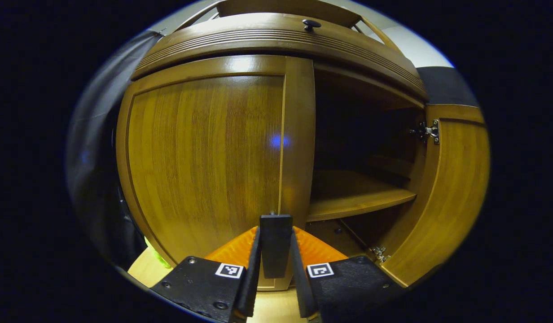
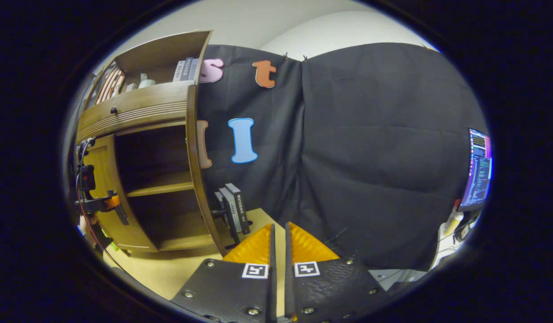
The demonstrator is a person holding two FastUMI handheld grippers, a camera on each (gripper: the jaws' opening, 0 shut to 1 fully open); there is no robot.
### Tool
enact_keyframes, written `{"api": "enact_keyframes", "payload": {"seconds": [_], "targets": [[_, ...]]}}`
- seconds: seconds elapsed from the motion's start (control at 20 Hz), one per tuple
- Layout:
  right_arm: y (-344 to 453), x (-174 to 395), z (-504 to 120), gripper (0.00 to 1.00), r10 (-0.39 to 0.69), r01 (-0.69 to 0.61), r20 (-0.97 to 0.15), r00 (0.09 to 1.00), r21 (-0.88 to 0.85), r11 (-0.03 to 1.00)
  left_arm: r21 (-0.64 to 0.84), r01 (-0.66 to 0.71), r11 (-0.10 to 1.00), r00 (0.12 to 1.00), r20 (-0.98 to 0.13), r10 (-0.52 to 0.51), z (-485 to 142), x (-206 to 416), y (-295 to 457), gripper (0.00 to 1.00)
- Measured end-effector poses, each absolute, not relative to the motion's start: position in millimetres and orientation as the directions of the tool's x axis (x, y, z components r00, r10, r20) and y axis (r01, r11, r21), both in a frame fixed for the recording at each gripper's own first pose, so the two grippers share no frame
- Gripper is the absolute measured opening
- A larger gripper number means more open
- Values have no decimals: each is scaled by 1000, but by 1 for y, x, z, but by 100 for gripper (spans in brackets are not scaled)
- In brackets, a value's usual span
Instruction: Open the right door of the double-door shoe cabinet with the right hand, and open the left door with the left hand.
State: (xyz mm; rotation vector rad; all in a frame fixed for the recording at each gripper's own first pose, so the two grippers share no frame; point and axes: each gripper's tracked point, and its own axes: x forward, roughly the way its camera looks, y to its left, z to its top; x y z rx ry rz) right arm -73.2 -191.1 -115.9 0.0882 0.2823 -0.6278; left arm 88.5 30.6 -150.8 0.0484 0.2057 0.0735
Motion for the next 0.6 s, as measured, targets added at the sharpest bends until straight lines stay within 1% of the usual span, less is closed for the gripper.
{"api": "enact_keyframes", "payload": {"seconds": [0.1, 0.15, 0.3, 0.55, 0.6], "targets": [[-193, -74, -117, 7, -563, 589, -291, 774, 1, 808, 53, -78, 996, 975, -205, 88, -152, 88, 31, 34], [-194, -73, -118, 7, -558, 585, -293, 776, 3, 811, 48, -85, 995, 974, -206, 93, -152, 87, 30, 36], [-196, -63, -120, 7, -536, 564, -300, 789, 7, 826, 59, -90, 994, 974, -201, 100, -152, 74, 28, 35], [-196, -36, -124, 7, -462, 490, -305, 833, 20, 871, 50, -91, 995, 976, -194, 99, -148, 43, 31, 34], [-196, -29, -124, 7, -444, 472, -306, 842, 21, 881, 47, -94, 994, 976, -193, 101, -147, 36, 32, 31]]}}
